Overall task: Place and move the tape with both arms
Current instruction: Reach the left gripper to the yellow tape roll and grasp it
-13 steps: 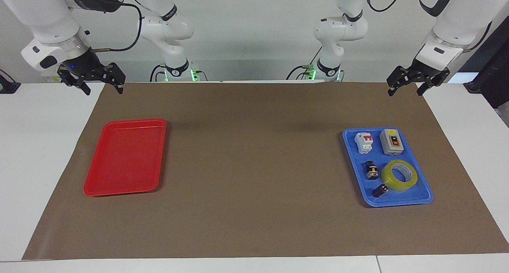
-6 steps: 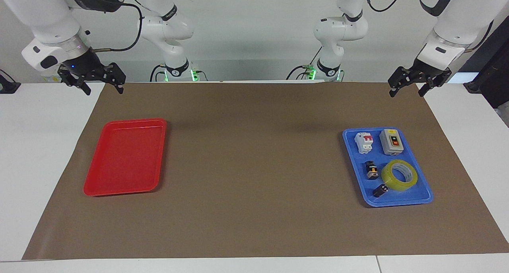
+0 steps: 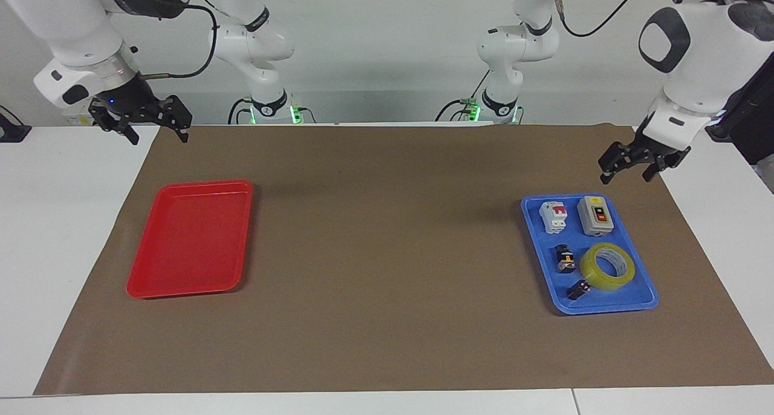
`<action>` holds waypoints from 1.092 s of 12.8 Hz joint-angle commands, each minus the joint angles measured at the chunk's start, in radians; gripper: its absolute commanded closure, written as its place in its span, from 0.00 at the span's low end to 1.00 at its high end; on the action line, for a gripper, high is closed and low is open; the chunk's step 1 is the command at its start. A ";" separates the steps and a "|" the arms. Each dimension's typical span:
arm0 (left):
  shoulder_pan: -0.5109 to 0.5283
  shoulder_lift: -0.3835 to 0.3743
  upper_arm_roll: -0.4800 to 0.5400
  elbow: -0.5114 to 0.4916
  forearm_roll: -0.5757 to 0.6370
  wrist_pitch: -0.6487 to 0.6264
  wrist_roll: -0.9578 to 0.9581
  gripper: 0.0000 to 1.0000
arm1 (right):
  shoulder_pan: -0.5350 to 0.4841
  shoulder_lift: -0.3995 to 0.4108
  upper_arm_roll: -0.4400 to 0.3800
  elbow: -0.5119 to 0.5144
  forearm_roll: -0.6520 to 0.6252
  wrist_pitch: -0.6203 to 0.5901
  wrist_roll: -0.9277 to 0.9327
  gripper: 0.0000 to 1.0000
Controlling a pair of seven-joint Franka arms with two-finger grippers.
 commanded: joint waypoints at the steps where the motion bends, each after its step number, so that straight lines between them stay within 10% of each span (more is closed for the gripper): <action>1: 0.041 0.104 0.000 0.010 -0.025 0.109 0.021 0.00 | -0.008 -0.006 0.006 -0.016 0.015 0.019 -0.007 0.00; 14: 0.104 0.227 -0.002 -0.218 -0.025 0.560 -0.087 0.00 | -0.006 -0.008 0.006 -0.016 0.015 0.019 -0.005 0.00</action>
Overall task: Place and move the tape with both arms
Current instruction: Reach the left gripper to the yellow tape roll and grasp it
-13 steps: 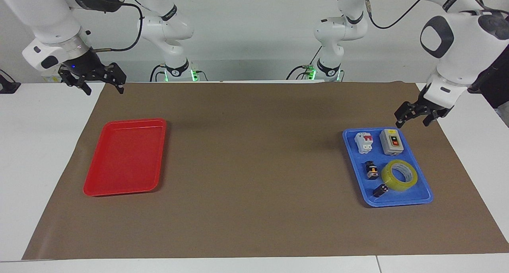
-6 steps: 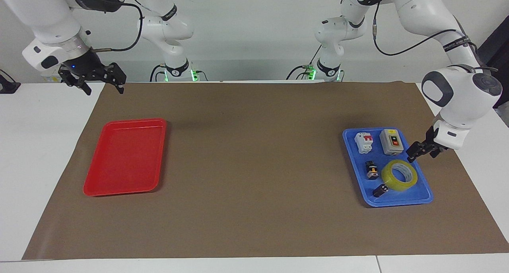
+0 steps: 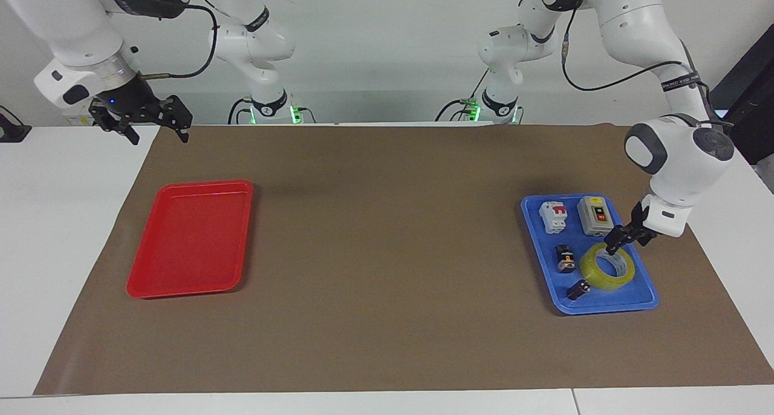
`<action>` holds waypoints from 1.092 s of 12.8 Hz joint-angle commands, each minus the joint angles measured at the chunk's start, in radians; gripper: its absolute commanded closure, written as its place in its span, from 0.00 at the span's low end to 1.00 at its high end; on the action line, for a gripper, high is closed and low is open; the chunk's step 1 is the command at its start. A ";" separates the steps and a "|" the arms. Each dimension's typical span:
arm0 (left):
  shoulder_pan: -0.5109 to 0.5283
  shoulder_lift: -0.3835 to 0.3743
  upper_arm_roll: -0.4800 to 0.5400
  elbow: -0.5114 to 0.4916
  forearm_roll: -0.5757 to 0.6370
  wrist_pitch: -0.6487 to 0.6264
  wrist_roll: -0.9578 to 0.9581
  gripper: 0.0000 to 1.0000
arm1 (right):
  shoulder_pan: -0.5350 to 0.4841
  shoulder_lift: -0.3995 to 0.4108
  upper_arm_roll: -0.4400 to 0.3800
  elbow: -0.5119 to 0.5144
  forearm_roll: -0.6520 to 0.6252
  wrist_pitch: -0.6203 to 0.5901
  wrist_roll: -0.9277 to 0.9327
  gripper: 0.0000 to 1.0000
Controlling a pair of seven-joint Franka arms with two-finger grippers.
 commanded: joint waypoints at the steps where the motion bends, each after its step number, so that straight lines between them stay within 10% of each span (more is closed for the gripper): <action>1: 0.007 0.033 0.009 -0.024 -0.024 0.083 -0.004 0.00 | -0.007 -0.008 0.005 -0.016 0.014 0.019 -0.007 0.00; 9: 0.000 0.047 0.009 -0.049 -0.024 0.125 -0.002 0.02 | -0.005 -0.008 0.005 -0.016 0.014 0.019 -0.005 0.00; 10: 0.001 0.045 0.009 -0.055 -0.024 0.125 -0.001 0.16 | -0.005 -0.008 0.005 -0.016 0.014 0.019 -0.005 0.00; 12: 0.009 0.041 0.009 -0.058 -0.024 0.108 0.008 1.00 | -0.005 -0.008 0.005 -0.016 0.014 0.019 -0.005 0.00; 14: 0.010 0.036 0.009 -0.057 -0.024 0.091 0.011 1.00 | -0.005 -0.008 0.005 -0.016 0.014 0.019 -0.005 0.00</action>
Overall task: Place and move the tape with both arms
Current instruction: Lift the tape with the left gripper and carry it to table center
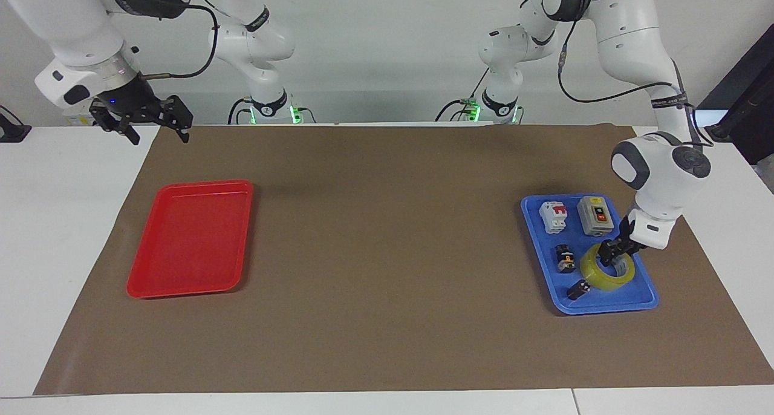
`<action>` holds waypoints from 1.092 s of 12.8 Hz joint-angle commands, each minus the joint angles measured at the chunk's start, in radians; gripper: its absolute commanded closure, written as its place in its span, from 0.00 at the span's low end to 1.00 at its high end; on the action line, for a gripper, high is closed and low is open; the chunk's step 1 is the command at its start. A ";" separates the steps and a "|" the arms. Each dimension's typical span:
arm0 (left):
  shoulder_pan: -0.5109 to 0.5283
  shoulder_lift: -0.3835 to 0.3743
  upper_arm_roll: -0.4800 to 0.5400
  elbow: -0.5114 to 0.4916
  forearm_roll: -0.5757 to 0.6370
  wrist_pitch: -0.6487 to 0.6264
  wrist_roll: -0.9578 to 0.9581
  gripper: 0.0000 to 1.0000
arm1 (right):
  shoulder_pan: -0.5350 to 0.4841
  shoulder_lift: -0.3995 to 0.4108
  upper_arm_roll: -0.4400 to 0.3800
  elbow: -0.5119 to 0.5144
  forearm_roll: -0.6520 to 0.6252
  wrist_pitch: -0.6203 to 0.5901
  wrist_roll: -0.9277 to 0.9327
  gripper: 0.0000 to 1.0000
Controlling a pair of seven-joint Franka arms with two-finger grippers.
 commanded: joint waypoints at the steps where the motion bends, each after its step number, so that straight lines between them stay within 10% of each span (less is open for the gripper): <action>1: 0.000 -0.031 0.006 -0.024 -0.024 -0.006 0.014 1.00 | -0.007 -0.008 0.005 -0.018 0.014 0.019 -0.005 0.00; 8: -0.040 -0.235 0.004 -0.018 -0.023 -0.243 0.005 1.00 | -0.007 -0.008 0.005 -0.018 0.014 0.019 -0.005 0.00; 14: -0.314 -0.266 0.004 -0.029 0.051 -0.285 -0.213 1.00 | -0.007 -0.008 0.005 -0.016 0.014 0.018 -0.007 0.00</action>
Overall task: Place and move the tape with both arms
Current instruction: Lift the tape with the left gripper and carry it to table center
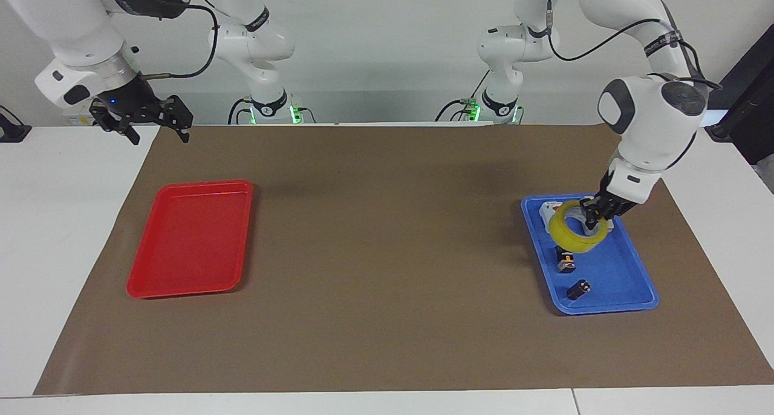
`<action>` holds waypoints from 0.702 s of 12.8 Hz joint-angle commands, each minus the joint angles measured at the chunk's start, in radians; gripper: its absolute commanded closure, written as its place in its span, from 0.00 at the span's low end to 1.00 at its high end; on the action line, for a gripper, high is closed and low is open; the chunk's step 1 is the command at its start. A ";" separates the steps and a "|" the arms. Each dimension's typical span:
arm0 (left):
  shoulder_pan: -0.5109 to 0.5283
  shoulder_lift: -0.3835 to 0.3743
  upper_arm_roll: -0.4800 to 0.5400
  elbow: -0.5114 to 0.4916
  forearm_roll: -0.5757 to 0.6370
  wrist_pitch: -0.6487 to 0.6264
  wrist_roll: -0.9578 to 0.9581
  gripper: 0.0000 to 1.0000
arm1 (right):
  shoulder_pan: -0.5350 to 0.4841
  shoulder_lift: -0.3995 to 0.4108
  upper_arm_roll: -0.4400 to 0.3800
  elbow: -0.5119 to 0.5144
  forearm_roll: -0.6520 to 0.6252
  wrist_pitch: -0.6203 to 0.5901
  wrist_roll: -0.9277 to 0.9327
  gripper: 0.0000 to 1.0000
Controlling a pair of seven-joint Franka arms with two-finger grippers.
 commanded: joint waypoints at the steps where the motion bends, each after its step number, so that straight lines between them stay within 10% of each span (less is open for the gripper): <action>1: -0.137 0.016 0.014 -0.018 0.035 0.042 -0.183 1.00 | -0.007 -0.008 0.005 -0.016 0.014 0.018 -0.007 0.00; 9: -0.544 0.186 0.014 0.082 0.153 0.116 -0.777 1.00 | -0.007 -0.008 0.005 -0.017 0.014 0.018 -0.005 0.00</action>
